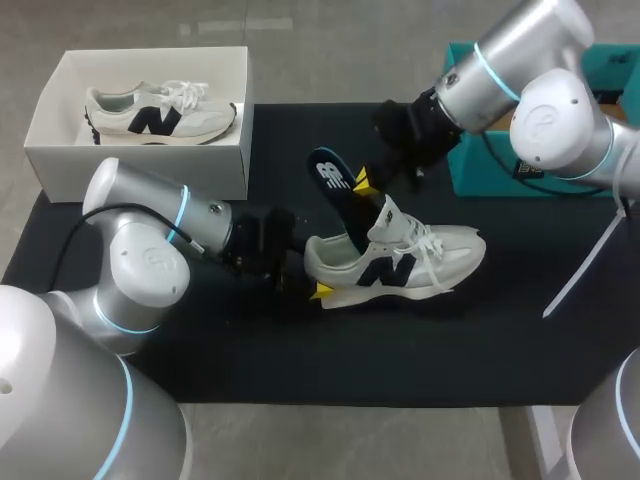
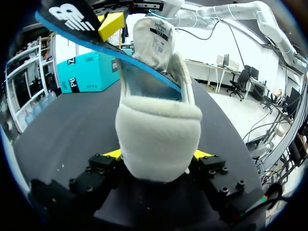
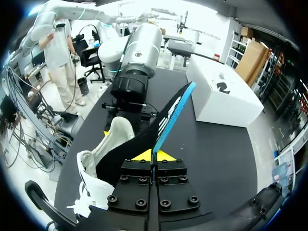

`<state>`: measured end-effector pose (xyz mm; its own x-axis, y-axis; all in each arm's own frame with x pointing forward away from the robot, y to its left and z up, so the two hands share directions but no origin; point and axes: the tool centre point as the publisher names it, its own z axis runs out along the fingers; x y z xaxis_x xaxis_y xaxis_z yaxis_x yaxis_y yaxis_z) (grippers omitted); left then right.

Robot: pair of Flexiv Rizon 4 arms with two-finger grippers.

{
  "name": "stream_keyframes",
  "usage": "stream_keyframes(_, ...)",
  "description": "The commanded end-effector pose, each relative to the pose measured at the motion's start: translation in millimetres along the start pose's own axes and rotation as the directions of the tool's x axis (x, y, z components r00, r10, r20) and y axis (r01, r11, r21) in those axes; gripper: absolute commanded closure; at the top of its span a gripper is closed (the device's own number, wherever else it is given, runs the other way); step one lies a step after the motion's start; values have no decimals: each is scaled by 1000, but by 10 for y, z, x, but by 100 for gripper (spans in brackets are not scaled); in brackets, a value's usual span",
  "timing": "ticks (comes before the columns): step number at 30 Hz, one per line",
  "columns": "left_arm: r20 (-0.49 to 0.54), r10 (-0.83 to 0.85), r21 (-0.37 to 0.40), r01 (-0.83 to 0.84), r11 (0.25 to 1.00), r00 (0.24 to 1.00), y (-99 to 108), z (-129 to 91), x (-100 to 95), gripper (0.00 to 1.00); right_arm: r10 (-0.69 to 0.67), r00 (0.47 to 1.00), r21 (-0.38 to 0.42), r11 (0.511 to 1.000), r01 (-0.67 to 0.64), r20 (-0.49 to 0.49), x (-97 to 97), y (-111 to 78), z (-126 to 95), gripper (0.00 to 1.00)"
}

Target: Take the shoe out of the shoebox, open the shoe tongue, remove and reinsert the insole, then place the shoe into the shoebox

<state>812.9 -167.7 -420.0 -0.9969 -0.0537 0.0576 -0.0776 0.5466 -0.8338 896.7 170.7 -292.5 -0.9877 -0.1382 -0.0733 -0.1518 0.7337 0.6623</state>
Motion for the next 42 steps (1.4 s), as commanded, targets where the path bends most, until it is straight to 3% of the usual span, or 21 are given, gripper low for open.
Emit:
stream_keyframes(1,-1,1,-2,-1,1000,1000,-4,9,19,100,-8,1000,0,1000,8,-7,-117,55,55,100)
stream_keyframes(12,-1,1,-2,-1,1000,1000,-4,9,19,100,-31,1000,-24,999,31,-3,-199,116,86,100)
stream_keyframes(21,-1,1,-2,-1,1000,1000,-4,9,19,100,-94,994,-72,993,99,60,-265,431,-278,100)
stream_keyframes(25,-1,1,-2,-1,1000,1000,-4,9,19,100,-137,988,-144,979,146,73,-309,541,-453,100)
stream_keyframes(31,-1,1,-2,-1,1000,1000,-4,9,19,100,-211,964,-344,904,255,160,-377,598,-719,100)
stream_keyframes(42,-1,1,-2,-1,1000,1000,-4,9,19,100,-211,964,-344,904,255,160,-377,598,-719,100)
